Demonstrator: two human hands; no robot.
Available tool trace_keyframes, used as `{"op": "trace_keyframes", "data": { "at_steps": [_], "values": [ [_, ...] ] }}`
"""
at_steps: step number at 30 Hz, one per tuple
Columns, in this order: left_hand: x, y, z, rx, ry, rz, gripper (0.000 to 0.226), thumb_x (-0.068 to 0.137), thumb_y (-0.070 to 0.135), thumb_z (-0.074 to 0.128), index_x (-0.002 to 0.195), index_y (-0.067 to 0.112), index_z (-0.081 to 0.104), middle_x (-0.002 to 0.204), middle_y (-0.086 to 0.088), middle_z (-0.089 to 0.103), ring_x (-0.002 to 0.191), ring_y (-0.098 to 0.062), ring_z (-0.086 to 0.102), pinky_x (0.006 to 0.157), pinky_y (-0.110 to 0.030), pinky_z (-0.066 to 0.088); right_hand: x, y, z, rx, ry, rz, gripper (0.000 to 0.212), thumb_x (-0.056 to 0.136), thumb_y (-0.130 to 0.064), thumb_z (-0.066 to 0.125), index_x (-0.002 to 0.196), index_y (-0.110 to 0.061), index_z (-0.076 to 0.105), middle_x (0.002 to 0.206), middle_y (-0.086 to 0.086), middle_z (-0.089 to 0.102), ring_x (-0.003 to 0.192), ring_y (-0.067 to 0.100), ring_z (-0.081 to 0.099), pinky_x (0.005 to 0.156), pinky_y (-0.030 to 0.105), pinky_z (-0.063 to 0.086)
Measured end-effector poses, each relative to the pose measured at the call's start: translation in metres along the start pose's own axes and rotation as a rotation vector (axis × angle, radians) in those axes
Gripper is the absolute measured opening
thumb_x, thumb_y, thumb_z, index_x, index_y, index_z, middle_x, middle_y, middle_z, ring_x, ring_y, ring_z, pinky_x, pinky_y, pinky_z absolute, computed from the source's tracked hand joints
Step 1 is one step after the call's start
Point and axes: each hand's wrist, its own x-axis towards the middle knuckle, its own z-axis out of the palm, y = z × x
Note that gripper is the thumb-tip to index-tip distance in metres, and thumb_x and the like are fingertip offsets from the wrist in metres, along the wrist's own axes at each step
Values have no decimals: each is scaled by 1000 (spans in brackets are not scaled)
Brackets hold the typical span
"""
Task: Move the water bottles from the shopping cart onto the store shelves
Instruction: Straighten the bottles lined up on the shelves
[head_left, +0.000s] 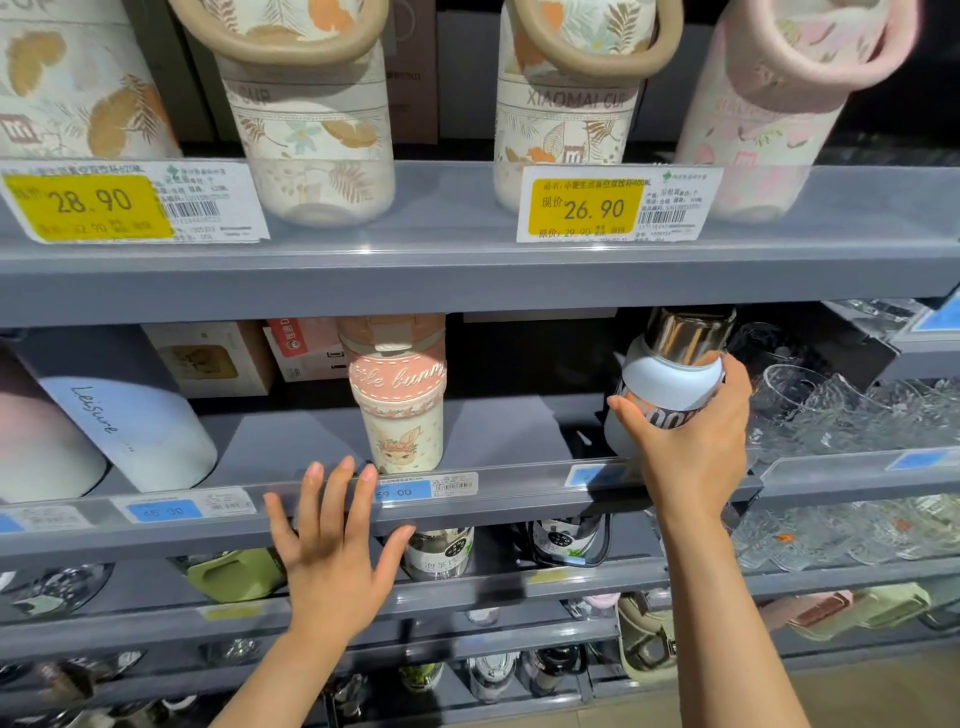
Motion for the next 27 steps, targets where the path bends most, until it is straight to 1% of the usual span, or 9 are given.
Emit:
{"op": "trace_keyframes", "data": {
  "at_steps": [8,11,13,15,18,21,23,25,27],
  "values": [
    [-2,-2,2,-3,29,33,63,94,57,35,134,9,41,136,-12,42,131,-36,33,110,-63,12,-7,-1,0,20,-5,8,112,61,-46,86,149,-16,24,143,13,37,130,33,36,96,48,40],
    [-3,-4,2,4,22,44,63,93,55,40,136,10,41,138,-11,41,133,-34,32,109,-65,16,-18,-7,-5,74,128,-63,100,71,-51,78,146,-5,30,138,22,39,127,36,35,103,40,31],
    [-3,-4,0,12,17,47,63,92,53,42,138,10,40,139,-11,42,134,-34,32,110,-65,17,-31,-22,-6,168,177,-153,88,77,-50,70,141,-1,36,133,21,44,123,32,40,104,40,35],
    [-5,-4,-2,9,9,51,62,93,52,43,140,12,39,141,-10,42,135,-33,33,111,-64,17,-53,-49,3,300,54,-217,83,80,-50,67,140,-1,36,131,17,45,121,26,44,101,40,41],
    [-5,-7,-6,4,-18,59,62,91,47,46,143,14,36,144,-9,40,138,-31,30,112,-63,16,-93,-89,27,357,-143,-311,93,78,-59,65,144,-3,31,139,14,40,130,27,40,107,43,38],
    [-4,-10,-12,-29,-38,81,63,87,38,47,145,15,32,146,-7,36,141,-26,23,112,-62,14,-115,-114,52,347,-324,-273,111,66,-66,69,149,-9,21,147,11,33,138,24,32,111,42,34],
    [-3,-13,-16,-31,-50,100,66,85,33,47,146,17,29,146,-6,35,142,-24,20,113,-60,11,-118,-126,65,382,-419,-242,116,62,-60,77,149,-11,18,144,9,36,133,24,37,107,42,39],
    [-3,-13,-17,-20,-66,108,68,82,30,47,147,17,28,146,-6,35,142,-24,19,113,-59,10,-118,-132,74,431,-456,-232,103,63,-45,85,140,-10,27,129,5,44,118,21,47,96,38,45],
    [-4,-13,-17,-12,-81,105,67,82,29,47,146,16,30,146,-6,35,142,-24,18,113,-59,10,-114,-133,80,416,-441,-221,79,68,-30,85,126,-9,36,115,5,48,104,21,51,87,42,48]
  ]
}}
